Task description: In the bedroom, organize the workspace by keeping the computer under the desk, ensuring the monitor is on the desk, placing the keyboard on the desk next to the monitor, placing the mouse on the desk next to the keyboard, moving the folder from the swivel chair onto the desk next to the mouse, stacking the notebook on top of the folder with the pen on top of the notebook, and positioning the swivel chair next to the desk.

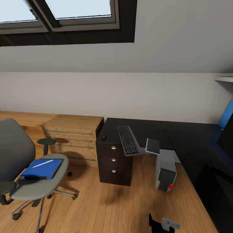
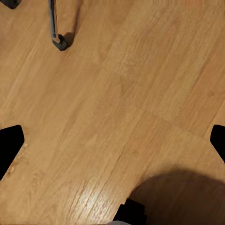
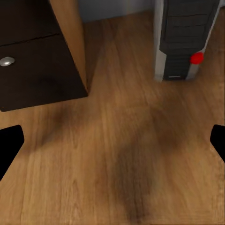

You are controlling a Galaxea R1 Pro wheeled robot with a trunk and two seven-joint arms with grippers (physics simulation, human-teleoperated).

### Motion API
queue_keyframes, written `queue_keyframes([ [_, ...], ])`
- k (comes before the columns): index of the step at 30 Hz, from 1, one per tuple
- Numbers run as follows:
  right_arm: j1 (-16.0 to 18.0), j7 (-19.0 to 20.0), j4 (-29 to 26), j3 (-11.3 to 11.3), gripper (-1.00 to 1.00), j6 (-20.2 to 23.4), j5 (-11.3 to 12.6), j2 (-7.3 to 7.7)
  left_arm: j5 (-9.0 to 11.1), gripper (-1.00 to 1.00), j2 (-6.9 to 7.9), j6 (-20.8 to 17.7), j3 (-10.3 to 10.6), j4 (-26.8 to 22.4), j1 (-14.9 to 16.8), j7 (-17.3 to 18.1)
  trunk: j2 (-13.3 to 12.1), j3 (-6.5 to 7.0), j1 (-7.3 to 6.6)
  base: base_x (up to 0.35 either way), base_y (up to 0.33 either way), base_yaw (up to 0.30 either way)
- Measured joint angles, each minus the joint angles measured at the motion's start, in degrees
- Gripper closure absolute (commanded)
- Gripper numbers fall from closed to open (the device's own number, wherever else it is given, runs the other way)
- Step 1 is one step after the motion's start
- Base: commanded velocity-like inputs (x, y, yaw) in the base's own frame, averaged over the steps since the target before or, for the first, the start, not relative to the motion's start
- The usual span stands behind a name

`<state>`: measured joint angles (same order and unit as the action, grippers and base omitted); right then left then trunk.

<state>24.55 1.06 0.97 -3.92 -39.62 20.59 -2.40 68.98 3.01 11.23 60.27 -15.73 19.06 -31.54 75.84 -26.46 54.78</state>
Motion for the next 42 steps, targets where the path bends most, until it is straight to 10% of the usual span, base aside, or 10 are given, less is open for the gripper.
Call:
queue_keyframes([
  [4, 0.0, -0.1, 0.0, -0.1, -1.00, -0.6, -0.2, 3.23, 0.0, -1.00, -1.19, 9.6, 0.2, 3.9, -1.0, 0.2, -1.6, 0.46, -0.88, 0.000, 0.000, 0.014],
  [10, 0.0, 0.2, 0.2, -0.3, -1.00, 0.1, -0.3, 3.88, 0.1, -1.00, -1.70, 13.9, 0.2, 5.0, -1.5, 0.4, -3.2, 0.84, -1.76, 0.000, 0.000, 0.004],
  [23, -0.8, 0.1, 0.3, -0.2, -1.00, 0.7, -0.2, 2.34, 0.4, -1.00, -3.19, 15.0, 0.2, 9.9, -1.7, 9.3, -3.2, 0.74, -1.76, 0.021, 0.011, 0.000],
  [42, -1.0, -0.1, 0.1, -0.1, -1.00, 0.7, -0.2, 2.24, 0.4, -1.00, -4.59, 14.9, 0.2, 11.1, -1.7, 10.4, -3.2, 0.73, -1.73, -0.197, 0.195, -0.037],
])
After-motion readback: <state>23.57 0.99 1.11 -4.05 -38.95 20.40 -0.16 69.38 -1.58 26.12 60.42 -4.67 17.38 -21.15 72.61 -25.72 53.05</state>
